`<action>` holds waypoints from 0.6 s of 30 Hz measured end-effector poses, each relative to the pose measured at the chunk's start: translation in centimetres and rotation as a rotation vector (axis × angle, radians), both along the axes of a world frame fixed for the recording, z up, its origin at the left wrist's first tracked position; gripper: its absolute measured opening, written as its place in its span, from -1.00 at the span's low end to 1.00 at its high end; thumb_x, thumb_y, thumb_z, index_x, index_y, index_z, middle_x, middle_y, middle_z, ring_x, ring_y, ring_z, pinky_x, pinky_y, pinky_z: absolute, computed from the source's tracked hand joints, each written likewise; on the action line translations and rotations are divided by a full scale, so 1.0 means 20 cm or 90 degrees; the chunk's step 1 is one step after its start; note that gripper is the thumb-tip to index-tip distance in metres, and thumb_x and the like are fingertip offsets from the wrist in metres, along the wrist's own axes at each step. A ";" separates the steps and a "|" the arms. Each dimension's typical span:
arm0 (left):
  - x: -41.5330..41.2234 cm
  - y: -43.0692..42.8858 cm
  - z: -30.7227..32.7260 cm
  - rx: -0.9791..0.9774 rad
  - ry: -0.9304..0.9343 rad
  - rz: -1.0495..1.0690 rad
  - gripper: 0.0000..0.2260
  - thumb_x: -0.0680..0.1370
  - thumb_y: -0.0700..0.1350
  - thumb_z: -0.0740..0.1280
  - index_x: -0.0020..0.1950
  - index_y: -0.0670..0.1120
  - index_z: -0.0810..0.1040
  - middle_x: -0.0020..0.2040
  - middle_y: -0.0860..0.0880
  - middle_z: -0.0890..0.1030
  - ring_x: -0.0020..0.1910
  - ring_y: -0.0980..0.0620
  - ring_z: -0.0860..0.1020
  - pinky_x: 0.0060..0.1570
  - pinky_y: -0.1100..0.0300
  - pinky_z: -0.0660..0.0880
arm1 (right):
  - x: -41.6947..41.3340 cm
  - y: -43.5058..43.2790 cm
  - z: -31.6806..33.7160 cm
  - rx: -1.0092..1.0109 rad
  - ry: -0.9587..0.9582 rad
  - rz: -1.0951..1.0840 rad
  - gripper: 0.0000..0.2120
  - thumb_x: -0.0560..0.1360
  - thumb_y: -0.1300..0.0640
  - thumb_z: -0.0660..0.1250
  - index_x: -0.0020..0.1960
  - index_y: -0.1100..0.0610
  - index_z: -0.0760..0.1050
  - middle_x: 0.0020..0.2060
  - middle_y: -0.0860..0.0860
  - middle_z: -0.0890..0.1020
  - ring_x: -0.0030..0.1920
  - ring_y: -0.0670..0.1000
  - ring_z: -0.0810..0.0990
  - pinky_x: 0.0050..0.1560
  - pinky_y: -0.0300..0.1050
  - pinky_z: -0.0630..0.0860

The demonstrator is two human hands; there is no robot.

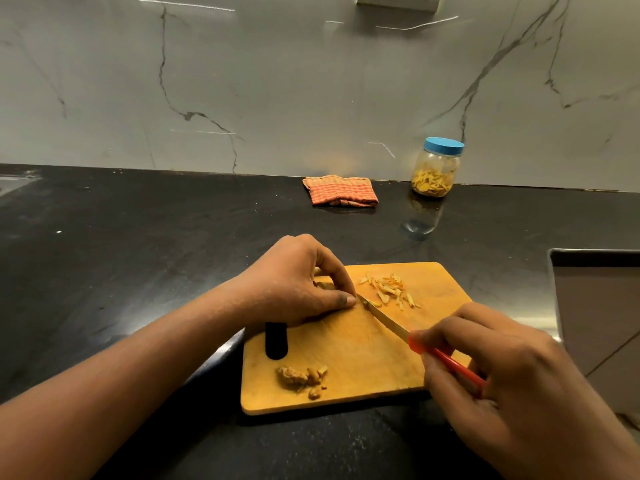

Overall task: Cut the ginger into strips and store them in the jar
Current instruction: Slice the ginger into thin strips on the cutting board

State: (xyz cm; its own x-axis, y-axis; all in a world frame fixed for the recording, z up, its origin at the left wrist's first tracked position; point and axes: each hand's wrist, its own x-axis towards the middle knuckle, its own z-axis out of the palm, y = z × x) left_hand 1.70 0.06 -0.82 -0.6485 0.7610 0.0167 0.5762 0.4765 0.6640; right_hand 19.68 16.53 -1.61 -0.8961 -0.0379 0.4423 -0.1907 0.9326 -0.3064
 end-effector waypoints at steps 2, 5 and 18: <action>-0.02 -0.02 0.01 -0.004 -0.023 -0.007 -0.91 0.49 -0.03 0.48 -0.03 0.05 0.73 0.04 0.17 0.67 0.18 0.18 0.54 0.26 0.19 0.41 | 0.02 0.02 0.01 -0.014 -0.003 0.012 -0.89 0.36 0.07 0.39 -0.13 0.02 0.65 -0.25 -0.15 0.56 -0.37 -0.27 0.47 -0.37 -0.52 0.33; -0.04 -0.04 0.02 0.013 -0.054 -0.005 -0.93 0.48 -0.04 0.48 -0.06 0.04 0.73 0.03 0.17 0.68 0.17 0.22 0.54 0.23 0.21 0.36 | 0.03 0.03 0.00 -0.016 0.016 0.023 -0.89 0.38 0.06 0.38 -0.13 0.02 0.65 -0.25 -0.16 0.56 -0.34 -0.33 0.44 -0.33 -0.55 0.31; -0.04 -0.05 0.04 0.000 -0.022 -0.040 -0.91 0.51 -0.04 0.44 0.00 0.07 0.71 0.09 0.19 0.65 0.18 0.24 0.49 0.21 0.20 0.27 | 0.15 -0.05 0.02 -0.009 0.019 0.034 -0.86 0.39 -0.01 0.33 -0.11 -0.16 0.63 -0.22 -0.20 0.53 -0.32 -0.30 0.48 -0.29 -0.48 0.38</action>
